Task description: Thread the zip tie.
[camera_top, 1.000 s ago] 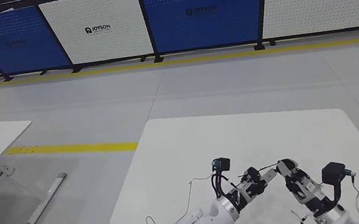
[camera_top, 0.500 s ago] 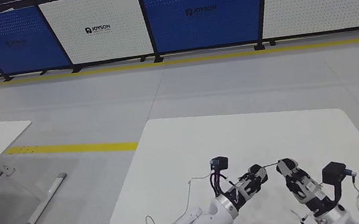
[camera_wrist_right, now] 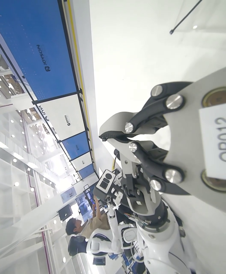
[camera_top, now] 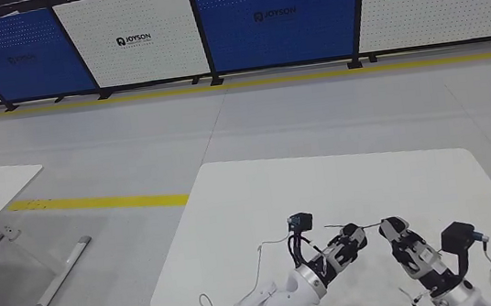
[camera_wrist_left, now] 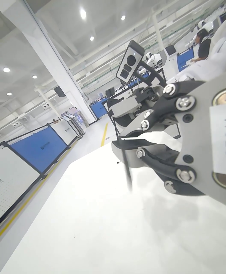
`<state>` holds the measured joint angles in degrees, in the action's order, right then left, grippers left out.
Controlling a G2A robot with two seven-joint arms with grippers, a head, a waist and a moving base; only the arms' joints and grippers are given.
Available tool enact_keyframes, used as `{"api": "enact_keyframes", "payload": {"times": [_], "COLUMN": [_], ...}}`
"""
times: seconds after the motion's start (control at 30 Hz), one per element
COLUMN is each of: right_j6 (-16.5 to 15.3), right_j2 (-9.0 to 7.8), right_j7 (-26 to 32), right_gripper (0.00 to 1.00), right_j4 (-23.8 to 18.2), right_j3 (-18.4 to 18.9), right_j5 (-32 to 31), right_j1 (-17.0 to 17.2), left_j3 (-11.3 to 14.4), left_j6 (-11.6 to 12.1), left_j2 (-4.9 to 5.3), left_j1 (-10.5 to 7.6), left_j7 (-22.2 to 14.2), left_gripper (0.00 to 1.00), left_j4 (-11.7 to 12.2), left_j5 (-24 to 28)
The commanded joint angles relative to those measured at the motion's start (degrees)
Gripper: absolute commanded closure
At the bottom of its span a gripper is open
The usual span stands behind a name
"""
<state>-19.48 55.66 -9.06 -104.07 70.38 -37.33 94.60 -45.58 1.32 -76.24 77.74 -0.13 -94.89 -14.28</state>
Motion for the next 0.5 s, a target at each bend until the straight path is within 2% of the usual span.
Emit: {"api": "enact_keyframes", "payload": {"times": [0.0,0.07,0.2,0.27,0.37,0.47], "right_j6": [0.0,0.0,0.0,0.0,0.0,0.0], "right_j2": [0.02,0.04,0.14,0.21,0.31,0.39], "right_j7": [0.0,0.0,-0.1,-0.1,-0.1,-0.1], "right_gripper": [1.0,1.0,1.0,1.0,1.0,1.0], "right_j4": [0.0,0.0,0.3,0.4,0.4,0.3], "right_j3": [0.1,0.1,0.3,0.4,0.5,0.6], "right_j5": [-0.2,-0.4,-0.6,-0.7,-0.8,-1.1], "right_j1": [0.1,0.1,0.2,0.2,0.3,0.3], "left_j3": [-0.1,-0.2,-0.3,-0.3,-0.4,-0.7], "left_j6": [0.0,0.1,0.3,0.3,0.3,0.3], "left_j2": [-0.03,-0.05,-0.08,-0.08,-0.09,-0.15], "left_j1": [-0.01,0.01,0.13,0.19,0.29,0.28], "left_j7": [0.0,-0.1,-0.3,-0.6,-0.8,-0.6], "left_gripper": [0.96,0.95,0.74,0.7,0.71,0.77], "left_j4": [0.1,0.1,0.1,0.1,0.0,0.0], "left_j5": [0.1,0.2,0.4,0.3,0.4,0.9]}}
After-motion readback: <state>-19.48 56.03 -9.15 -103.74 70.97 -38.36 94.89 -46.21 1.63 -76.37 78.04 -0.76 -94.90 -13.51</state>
